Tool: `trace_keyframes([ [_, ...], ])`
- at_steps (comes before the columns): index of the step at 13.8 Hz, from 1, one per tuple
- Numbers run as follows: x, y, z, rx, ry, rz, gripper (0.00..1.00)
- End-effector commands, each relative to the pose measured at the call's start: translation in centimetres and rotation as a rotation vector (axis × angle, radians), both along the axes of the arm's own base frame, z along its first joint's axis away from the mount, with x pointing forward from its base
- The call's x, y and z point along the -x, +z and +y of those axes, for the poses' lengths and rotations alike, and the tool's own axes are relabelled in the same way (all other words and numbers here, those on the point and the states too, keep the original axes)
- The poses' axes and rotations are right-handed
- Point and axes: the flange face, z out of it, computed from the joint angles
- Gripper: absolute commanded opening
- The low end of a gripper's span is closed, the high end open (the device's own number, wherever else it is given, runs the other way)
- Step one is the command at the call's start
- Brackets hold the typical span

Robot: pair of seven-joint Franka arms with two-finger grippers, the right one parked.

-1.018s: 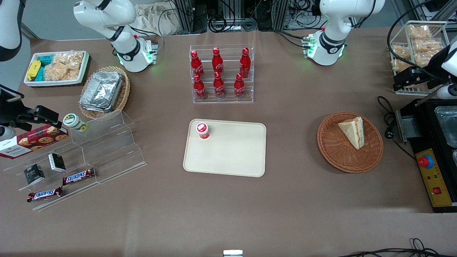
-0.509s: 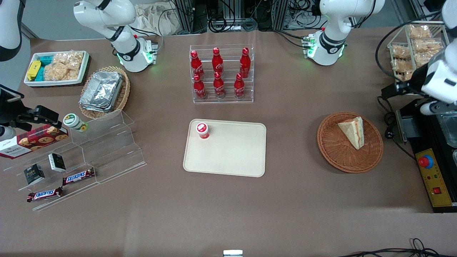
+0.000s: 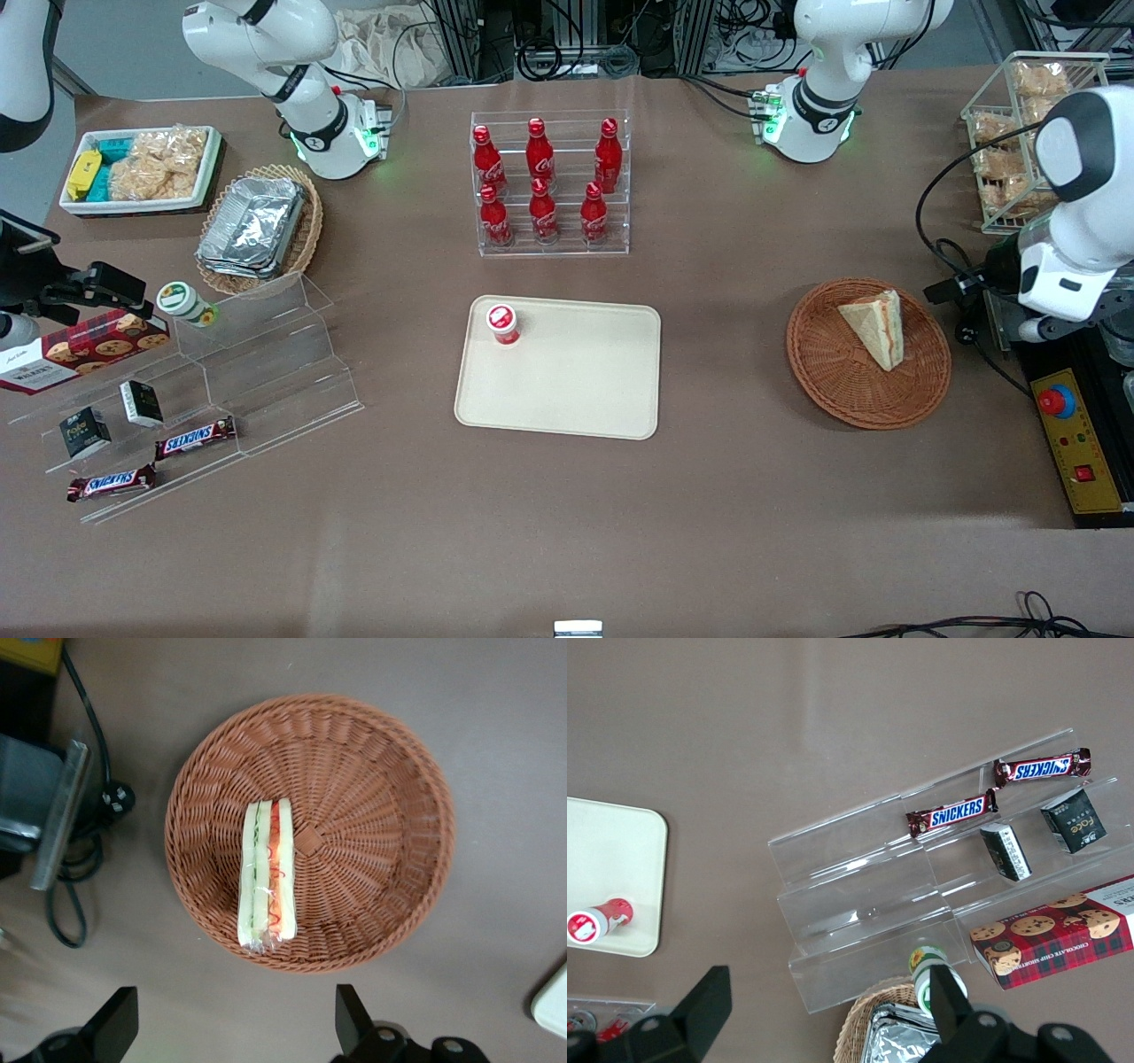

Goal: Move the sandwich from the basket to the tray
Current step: 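Close the left gripper on the white triangular sandwich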

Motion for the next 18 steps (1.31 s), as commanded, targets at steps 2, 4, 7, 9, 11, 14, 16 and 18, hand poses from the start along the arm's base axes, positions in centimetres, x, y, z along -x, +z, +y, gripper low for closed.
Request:
trace_keyframes([
  [2, 0.6, -5.5, -0.4, 0.0, 0.073, -0.016, 1.0],
  [4, 0.4, -8.7, -0.3, 0.0, 0.083, -0.009, 1.0],
  [7, 0.2, -12.6, -0.2, -0.003, 0.096, -0.011, 1.0],
  [9, 0.6, -14.8, -0.3, -0.006, 0.098, -0.023, 1.0],
  [11, 1.2, -16.4, 0.0, -0.008, 0.105, -0.029, 1.0],
  [14, 1.8, -17.5, 0.0, -0.01, 0.106, -0.032, 0.97],
  [16, 1.8, -17.4, 0.0, -0.01, 0.106, -0.034, 0.64],
  [18, 1.8, -17.4, 0.0, -0.009, 0.106, -0.032, 0.35],
])
